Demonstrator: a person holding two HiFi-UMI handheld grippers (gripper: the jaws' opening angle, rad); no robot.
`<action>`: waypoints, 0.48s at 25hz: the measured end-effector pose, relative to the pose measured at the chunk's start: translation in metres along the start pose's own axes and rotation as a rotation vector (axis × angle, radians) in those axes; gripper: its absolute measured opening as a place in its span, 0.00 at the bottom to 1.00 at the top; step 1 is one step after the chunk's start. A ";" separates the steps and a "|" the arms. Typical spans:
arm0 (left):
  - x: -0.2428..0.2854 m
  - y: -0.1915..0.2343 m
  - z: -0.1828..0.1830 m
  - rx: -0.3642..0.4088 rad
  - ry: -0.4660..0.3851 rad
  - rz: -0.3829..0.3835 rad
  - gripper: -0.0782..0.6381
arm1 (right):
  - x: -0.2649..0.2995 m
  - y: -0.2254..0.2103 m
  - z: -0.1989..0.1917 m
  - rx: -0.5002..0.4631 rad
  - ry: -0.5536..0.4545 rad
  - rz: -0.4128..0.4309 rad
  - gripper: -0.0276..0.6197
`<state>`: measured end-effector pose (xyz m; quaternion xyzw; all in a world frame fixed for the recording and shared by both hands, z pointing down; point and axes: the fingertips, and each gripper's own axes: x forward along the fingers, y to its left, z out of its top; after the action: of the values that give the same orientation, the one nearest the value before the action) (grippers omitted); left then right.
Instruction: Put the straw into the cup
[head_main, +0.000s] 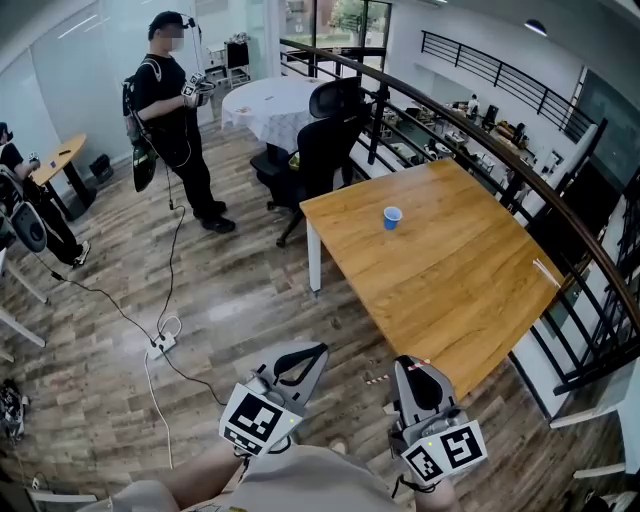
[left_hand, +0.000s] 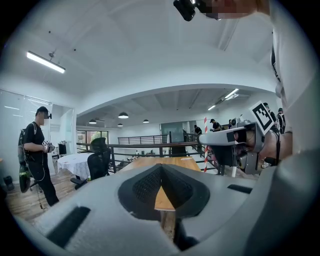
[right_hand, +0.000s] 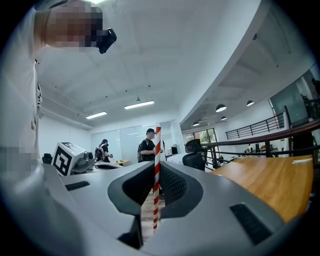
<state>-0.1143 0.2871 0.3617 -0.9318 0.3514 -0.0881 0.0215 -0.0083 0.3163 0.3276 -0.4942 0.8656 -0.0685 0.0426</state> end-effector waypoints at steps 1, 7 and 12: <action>0.001 -0.003 0.000 0.003 0.006 -0.002 0.13 | -0.002 -0.002 0.001 0.003 -0.001 0.002 0.09; 0.011 -0.025 0.001 0.023 0.013 -0.013 0.13 | -0.017 -0.014 -0.002 0.013 -0.012 0.008 0.09; 0.023 -0.040 0.005 0.039 0.013 -0.010 0.13 | -0.030 -0.030 -0.002 0.011 -0.017 0.009 0.09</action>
<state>-0.0702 0.3021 0.3647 -0.9324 0.3450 -0.1013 0.0370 0.0326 0.3273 0.3347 -0.4908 0.8670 -0.0686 0.0530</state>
